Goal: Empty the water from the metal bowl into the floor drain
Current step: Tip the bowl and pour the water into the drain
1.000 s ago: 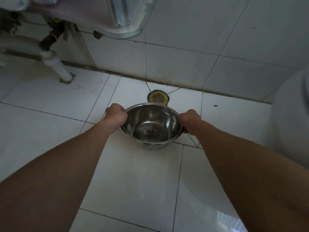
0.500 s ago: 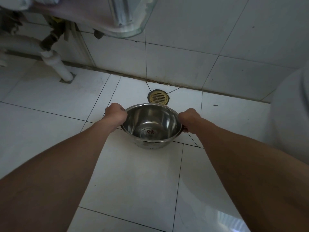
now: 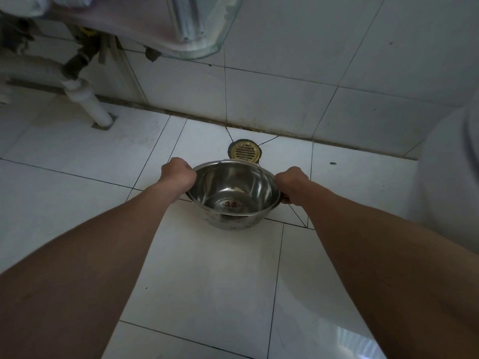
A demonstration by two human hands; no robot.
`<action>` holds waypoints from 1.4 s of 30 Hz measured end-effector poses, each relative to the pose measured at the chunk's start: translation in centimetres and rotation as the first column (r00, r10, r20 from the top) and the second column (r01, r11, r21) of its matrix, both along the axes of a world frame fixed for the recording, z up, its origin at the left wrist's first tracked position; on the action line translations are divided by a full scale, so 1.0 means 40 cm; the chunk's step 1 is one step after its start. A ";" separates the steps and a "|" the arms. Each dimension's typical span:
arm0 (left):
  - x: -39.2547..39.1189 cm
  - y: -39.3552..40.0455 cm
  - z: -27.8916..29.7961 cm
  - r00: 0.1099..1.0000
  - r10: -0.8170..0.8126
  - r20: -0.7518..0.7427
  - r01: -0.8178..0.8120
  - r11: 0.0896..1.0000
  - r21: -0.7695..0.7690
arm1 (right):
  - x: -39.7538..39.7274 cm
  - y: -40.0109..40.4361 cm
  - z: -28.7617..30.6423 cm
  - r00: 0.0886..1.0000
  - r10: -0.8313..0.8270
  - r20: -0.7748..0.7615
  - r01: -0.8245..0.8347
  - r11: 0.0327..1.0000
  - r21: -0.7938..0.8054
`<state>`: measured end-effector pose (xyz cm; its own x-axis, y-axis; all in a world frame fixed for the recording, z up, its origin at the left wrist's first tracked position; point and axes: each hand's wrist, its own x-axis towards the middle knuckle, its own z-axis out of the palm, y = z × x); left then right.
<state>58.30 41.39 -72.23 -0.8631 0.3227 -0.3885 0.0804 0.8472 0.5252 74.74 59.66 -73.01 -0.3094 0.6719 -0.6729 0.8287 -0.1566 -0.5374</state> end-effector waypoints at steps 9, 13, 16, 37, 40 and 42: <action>-0.002 0.001 0.005 1.000 0.011 -0.007 -0.011 1.000 -0.003 | -0.002 -0.004 0.005 1.000 0.007 0.008 -0.007 1.000 -0.008; -0.002 0.002 0.006 1.000 0.008 -0.001 -0.008 1.000 -0.007 | -0.004 -0.004 0.005 1.000 -0.004 0.006 0.004 1.000 -0.009; -0.003 0.001 0.005 1.000 0.015 -0.002 -0.015 1.000 -0.009 | -0.005 -0.004 0.005 1.000 -0.001 0.006 0.001 1.000 -0.007; -0.007 0.003 0.003 1.000 0.025 -0.010 -0.025 0.999 -0.023 | -0.012 -0.011 -0.003 1.000 -0.004 0.020 0.004 1.000 0.016; -0.010 0.002 -0.001 0.999 0.038 -0.012 -0.038 0.999 -0.012 | -0.014 -0.013 -0.001 1.000 0.015 0.022 -0.016 1.000 0.025; -0.012 0.003 -0.003 0.999 0.045 -0.013 -0.045 0.999 -0.002 | -0.014 -0.013 0.001 1.000 0.018 0.019 -0.018 1.000 0.024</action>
<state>57.82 41.51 -72.36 -0.8817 0.2825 -0.3780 0.0486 0.8512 0.5227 74.19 59.14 -72.98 -0.3089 0.6826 -0.6623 0.8413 -0.1286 -0.5250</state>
